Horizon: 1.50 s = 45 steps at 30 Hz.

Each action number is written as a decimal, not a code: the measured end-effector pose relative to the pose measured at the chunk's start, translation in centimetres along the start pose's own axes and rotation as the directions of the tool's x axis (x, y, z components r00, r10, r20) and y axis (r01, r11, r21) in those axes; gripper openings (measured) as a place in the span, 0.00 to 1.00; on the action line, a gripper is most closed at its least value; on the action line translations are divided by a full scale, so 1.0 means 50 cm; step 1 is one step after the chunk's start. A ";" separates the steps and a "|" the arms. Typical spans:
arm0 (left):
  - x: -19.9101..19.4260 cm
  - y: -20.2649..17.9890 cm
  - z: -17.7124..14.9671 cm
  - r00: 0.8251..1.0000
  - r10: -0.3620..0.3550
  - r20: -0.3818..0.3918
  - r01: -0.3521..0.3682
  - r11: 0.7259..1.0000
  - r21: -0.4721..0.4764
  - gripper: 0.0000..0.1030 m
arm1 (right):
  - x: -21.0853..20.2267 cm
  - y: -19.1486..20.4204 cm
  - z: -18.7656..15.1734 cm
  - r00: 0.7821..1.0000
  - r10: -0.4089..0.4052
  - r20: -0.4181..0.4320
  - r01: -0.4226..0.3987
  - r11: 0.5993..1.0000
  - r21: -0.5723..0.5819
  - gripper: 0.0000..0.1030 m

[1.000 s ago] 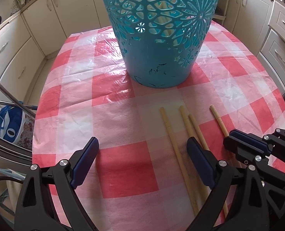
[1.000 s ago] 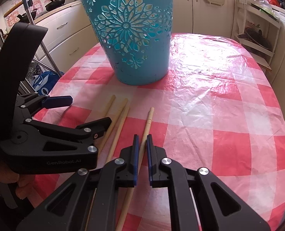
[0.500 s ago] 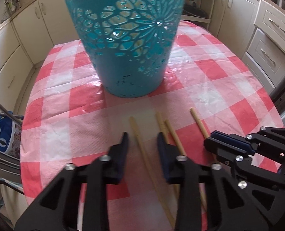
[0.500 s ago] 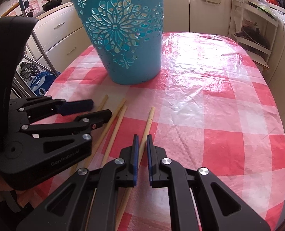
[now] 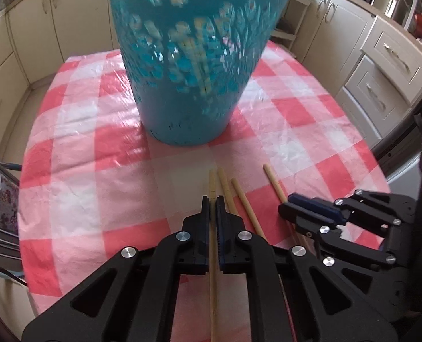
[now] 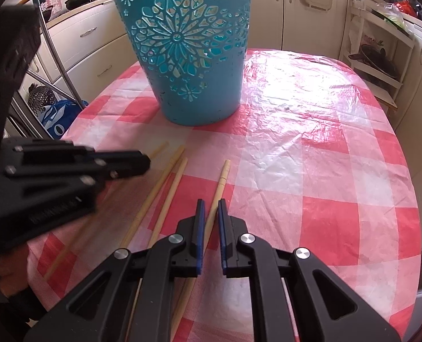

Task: Organize utensils
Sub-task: 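Lift the chopstick with the left gripper and release it into the basket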

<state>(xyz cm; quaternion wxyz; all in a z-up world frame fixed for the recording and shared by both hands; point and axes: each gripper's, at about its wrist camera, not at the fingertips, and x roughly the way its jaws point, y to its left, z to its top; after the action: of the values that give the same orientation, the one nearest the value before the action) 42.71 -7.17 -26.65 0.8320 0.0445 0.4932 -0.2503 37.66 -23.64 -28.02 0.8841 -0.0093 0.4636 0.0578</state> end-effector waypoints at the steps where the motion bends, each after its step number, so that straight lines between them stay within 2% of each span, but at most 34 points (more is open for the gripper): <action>1: -0.010 0.004 0.007 1.000 -0.014 0.007 0.014 1.000 0.002 0.04 | 0.000 -0.001 0.000 1.000 0.002 0.000 -0.002 1.000 0.001 0.09; 6: -0.072 0.022 0.033 0.995 -0.083 0.053 0.080 0.995 0.054 0.04 | 0.000 0.002 -0.002 1.000 0.000 0.001 0.000 1.000 -0.004 0.11; 8: -0.097 0.018 0.041 0.988 -0.137 0.072 0.130 0.987 0.097 0.04 | 0.001 0.004 -0.002 1.000 0.006 0.002 -0.006 1.000 -0.002 0.14; 10: -0.142 0.021 0.052 0.971 -0.209 0.121 0.193 0.972 0.132 0.04 | 0.001 0.007 -0.002 1.000 0.008 0.003 -0.008 1.000 -0.001 0.17; 11: -0.169 0.021 0.061 0.956 -0.249 0.158 0.227 0.963 0.145 0.04 | 0.002 0.009 -0.001 1.000 0.010 0.003 -0.010 1.000 0.002 0.18; 14: -0.229 0.020 0.100 0.911 -0.308 0.275 0.275 0.950 0.151 0.04 | 0.003 0.008 0.001 1.000 0.015 0.002 -0.015 1.000 0.013 0.19; 17: -0.275 0.013 0.150 0.854 -0.278 0.439 0.248 0.961 0.125 0.04 | 0.002 0.007 0.001 1.000 0.021 0.006 -0.021 0.999 0.026 0.20; 19: -0.303 0.013 0.177 0.799 -0.205 0.565 0.195 0.978 0.079 0.04 | 0.003 0.006 0.002 1.000 0.025 0.009 -0.025 0.999 0.029 0.21; 22: -0.337 0.016 0.206 0.693 -0.068 0.718 0.131 0.991 -0.033 0.04 | 0.002 0.002 0.001 0.999 0.035 0.013 -0.035 0.999 0.036 0.22; 23: -0.343 0.022 0.215 0.649 -0.032 0.760 0.138 0.988 -0.076 0.04 | 0.002 0.001 0.000 0.999 0.039 0.014 -0.039 0.998 0.040 0.22; 25: -0.350 0.033 0.228 0.585 0.043 0.810 0.146 0.977 -0.158 0.04 | 0.001 -0.003 -0.001 0.999 0.050 0.016 -0.051 0.997 0.055 0.22; 28: -0.353 0.044 0.244 0.514 0.126 0.849 0.150 0.961 -0.233 0.04 | 0.000 -0.008 -0.003 0.998 0.061 0.021 -0.063 0.996 0.071 0.22; 29: -0.347 0.043 0.249 0.498 0.157 0.853 0.137 0.957 -0.256 0.04 | -0.001 -0.009 -0.004 0.998 0.065 0.022 -0.066 0.995 0.074 0.22; 32: -0.331 0.046 0.256 0.484 0.202 0.851 0.123 0.948 -0.294 0.04 | -0.003 -0.013 -0.004 0.997 0.072 0.022 -0.074 0.995 0.074 0.22; 34: -0.312 0.042 0.262 0.475 0.241 0.846 0.085 0.945 -0.317 0.04 | -0.003 -0.018 -0.004 0.996 0.082 0.021 -0.084 0.993 0.081 0.22; 35: -0.306 0.042 0.263 0.476 0.248 0.843 0.078 0.943 -0.322 0.04 | -0.003 -0.019 -0.004 0.996 0.086 0.021 -0.088 0.993 0.085 0.22; 37: -0.283 0.038 0.274 0.491 0.258 0.832 0.072 0.940 -0.334 0.04 | -0.003 -0.020 -0.004 0.996 0.092 0.021 -0.093 0.992 0.088 0.22; 40: -0.248 0.032 0.275 0.499 0.277 0.821 0.043 0.938 -0.343 0.04 | -0.004 -0.022 -0.003 0.995 0.099 0.019 -0.100 0.991 0.094 0.22; 42: -0.230 0.021 0.274 0.512 0.283 0.811 0.015 0.941 -0.338 0.04 | -0.003 -0.024 -0.003 0.995 0.102 0.017 -0.103 0.990 0.097 0.22; 45: -0.213 0.017 0.266 0.515 0.299 0.803 -0.020 0.941 -0.337 0.04 | -0.005 -0.025 -0.003 0.994 0.104 0.015 -0.105 0.989 0.100 0.22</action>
<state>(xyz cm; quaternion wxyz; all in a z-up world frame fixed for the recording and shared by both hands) 49.56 -6.73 -11.05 0.9823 -0.1568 0.0529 -0.0879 37.54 -24.92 -27.96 0.8815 0.0600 0.4613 0.0808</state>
